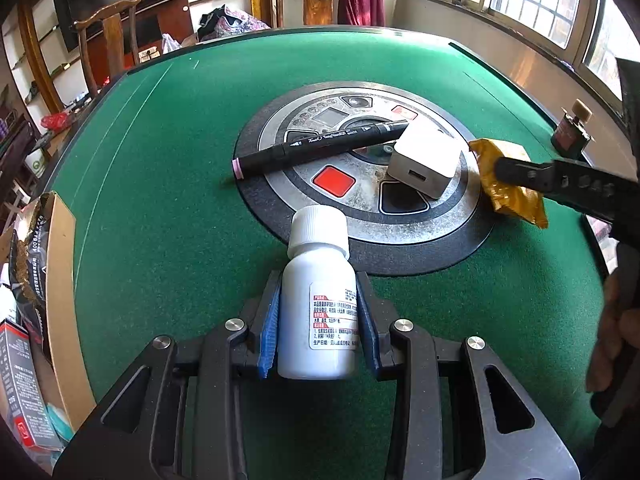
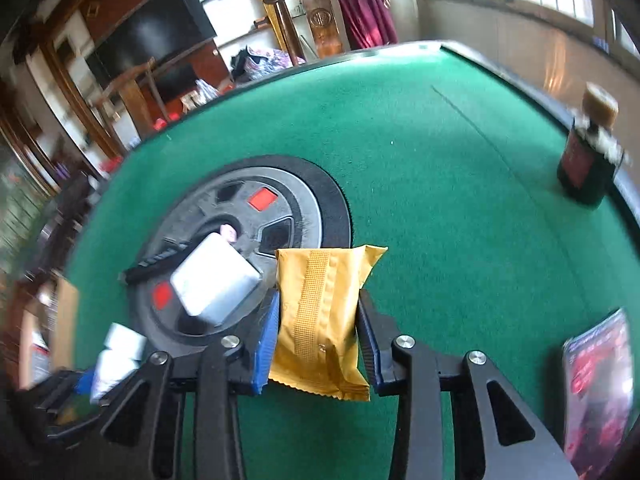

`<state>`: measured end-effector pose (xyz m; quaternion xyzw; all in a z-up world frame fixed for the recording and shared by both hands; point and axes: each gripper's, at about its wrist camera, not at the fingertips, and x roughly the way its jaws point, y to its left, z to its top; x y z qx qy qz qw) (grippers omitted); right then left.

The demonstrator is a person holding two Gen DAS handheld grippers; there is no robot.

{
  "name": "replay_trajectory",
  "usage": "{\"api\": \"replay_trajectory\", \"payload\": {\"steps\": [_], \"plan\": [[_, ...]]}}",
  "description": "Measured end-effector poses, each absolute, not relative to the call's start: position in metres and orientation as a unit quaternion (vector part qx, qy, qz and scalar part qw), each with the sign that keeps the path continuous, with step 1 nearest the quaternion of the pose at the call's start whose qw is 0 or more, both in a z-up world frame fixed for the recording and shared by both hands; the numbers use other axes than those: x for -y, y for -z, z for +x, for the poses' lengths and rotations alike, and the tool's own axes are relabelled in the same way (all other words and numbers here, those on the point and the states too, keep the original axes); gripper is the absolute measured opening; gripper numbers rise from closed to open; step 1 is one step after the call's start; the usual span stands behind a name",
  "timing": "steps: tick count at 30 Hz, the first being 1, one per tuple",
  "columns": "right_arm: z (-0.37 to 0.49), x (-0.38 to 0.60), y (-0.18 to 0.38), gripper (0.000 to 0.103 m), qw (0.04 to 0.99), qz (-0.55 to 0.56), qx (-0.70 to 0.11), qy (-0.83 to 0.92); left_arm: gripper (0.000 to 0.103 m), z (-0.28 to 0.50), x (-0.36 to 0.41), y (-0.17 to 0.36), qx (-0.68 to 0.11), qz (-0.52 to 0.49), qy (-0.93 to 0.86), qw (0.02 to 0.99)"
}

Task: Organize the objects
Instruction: 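Carry the white bottle and yellow packet over the cardboard tray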

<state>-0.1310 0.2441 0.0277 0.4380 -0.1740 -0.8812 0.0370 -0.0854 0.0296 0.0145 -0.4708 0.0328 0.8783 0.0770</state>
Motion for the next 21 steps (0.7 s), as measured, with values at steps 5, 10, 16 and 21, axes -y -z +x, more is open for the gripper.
{"api": "replay_trajectory", "payload": {"steps": [5, 10, 16, 21], "plan": [[-0.116, -0.235, -0.047, 0.037, 0.072, 0.397, 0.183, 0.897, 0.034, -0.086, -0.027, -0.015, -0.02, -0.467, -0.881, 0.072], [-0.1, -0.208, -0.061, 0.037, 0.115, 0.366, 0.156, 0.91, 0.034, -0.083, -0.025, -0.022, -0.013, -0.45, -0.891, 0.059], [-0.095, -0.174, -0.057, 0.037, 0.147, 0.377, 0.117, 0.907, 0.034, -0.079, -0.023, -0.033, -0.013, -0.42, -0.907, 0.038], [-0.094, -0.169, -0.061, 0.037, 0.148, 0.371, 0.106, 0.911, 0.034, -0.074, -0.014, -0.044, -0.016, -0.387, -0.922, 0.008]]}}
